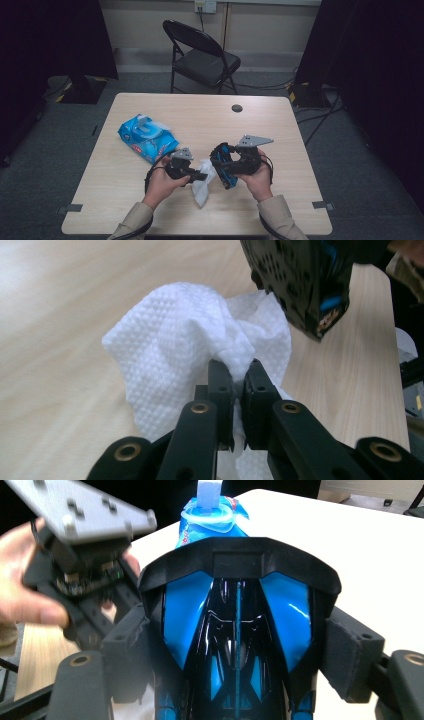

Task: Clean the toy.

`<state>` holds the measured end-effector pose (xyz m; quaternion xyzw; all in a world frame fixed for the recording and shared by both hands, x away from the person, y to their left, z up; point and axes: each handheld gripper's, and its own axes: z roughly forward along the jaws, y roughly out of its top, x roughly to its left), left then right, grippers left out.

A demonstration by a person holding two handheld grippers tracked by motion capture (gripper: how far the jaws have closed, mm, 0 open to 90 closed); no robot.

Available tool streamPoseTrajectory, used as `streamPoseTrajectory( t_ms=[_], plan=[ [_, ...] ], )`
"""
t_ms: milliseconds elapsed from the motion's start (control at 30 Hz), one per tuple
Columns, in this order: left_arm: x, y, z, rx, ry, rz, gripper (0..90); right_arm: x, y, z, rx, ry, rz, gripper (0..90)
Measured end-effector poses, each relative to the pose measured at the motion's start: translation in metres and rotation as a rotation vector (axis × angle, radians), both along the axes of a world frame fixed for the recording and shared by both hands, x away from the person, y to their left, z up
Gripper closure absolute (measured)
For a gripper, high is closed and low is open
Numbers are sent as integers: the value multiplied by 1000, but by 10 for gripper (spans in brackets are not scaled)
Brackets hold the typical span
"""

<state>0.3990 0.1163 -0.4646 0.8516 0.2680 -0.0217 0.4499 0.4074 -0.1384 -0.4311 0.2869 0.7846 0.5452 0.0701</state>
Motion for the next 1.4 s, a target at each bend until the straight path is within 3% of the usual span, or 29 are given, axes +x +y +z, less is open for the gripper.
streamPoseTrajectory(
  t_ms=[267, 533, 833, 1400],
  plan=[
    [13, 19, 28, -51, -41, 53, 852, 2, 2, -2, -4, 7, 9, 257],
    [23, 29, 42, -75, -54, 85, 852, 1, 4, -4, -7, 10, 17, 257],
    [28, 21, 53, -80, -76, 70, 853, -3, 11, -4, -17, 6, 43, 256],
    [24, -3, 42, -82, -58, 27, 853, -5, 13, -1, -12, -5, 52, 256]
  ],
)
